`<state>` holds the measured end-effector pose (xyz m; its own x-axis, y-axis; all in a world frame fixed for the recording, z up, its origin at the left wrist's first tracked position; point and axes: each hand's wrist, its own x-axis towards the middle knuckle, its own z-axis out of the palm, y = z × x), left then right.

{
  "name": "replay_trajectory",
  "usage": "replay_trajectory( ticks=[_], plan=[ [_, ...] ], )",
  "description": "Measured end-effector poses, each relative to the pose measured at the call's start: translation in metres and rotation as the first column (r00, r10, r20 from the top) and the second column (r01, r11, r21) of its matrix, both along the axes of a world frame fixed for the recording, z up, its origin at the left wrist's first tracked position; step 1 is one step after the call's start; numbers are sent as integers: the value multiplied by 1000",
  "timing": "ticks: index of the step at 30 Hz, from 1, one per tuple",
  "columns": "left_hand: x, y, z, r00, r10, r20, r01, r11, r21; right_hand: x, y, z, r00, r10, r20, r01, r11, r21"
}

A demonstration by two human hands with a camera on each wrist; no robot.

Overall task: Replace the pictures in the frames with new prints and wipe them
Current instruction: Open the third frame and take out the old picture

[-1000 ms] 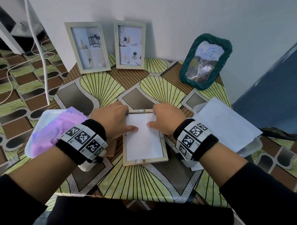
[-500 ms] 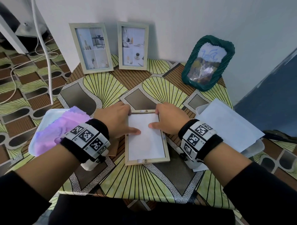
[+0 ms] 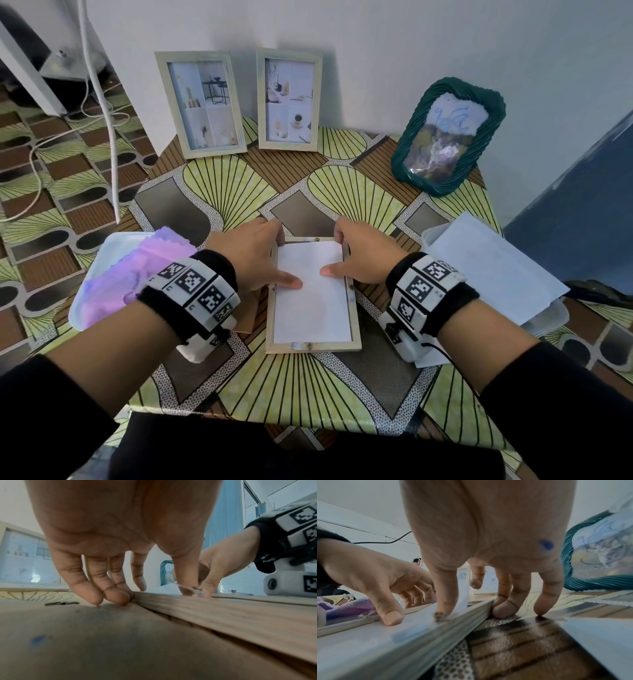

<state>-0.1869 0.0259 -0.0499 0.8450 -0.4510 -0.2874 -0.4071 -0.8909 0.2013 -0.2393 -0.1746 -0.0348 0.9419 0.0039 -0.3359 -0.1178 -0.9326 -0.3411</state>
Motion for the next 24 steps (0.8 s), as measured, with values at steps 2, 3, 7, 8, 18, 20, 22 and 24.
replay_trajectory(
  ticks=[2, 3, 7, 8, 18, 20, 22, 24],
  plan=[
    [0, 0, 0, 1000, -4, -3, 4, 1000, 0, 0, 0, 1, 1000, 17, 13, -18, 1000, 15],
    [0, 0, 0, 1000, -8, -4, 8, 1000, 2, 0, 0, 1, 999, 26, 22, -26, 1000, 17],
    [-1, 0, 2, 1000, -11, -2, 11, 1000, -3, -2, 0, 1, 997, 44, 64, -45, 999, 9],
    [-2, 0, 2, 1000, -6, 3, 6, 1000, -10, -3, 0, 1, 996, 43, 79, -43, 999, 5],
    [-7, -2, 3, 998, -16, 53, 21, 994, -104, -33, -3, 17, 961, -49, 274, 23, 995, 98],
    [-9, -2, 5, 998, -21, 64, 29, 992, -125, -45, -7, 33, 927, -85, 366, 35, 989, 141],
    [-11, -2, 8, 997, -24, 76, 40, 976, -216, -61, -15, 49, 890, -97, 446, 27, 987, 160],
    [-12, -3, 12, 996, -18, 86, 46, 941, -334, -78, -24, 61, 856, -81, 511, 23, 992, 120]
  ],
)
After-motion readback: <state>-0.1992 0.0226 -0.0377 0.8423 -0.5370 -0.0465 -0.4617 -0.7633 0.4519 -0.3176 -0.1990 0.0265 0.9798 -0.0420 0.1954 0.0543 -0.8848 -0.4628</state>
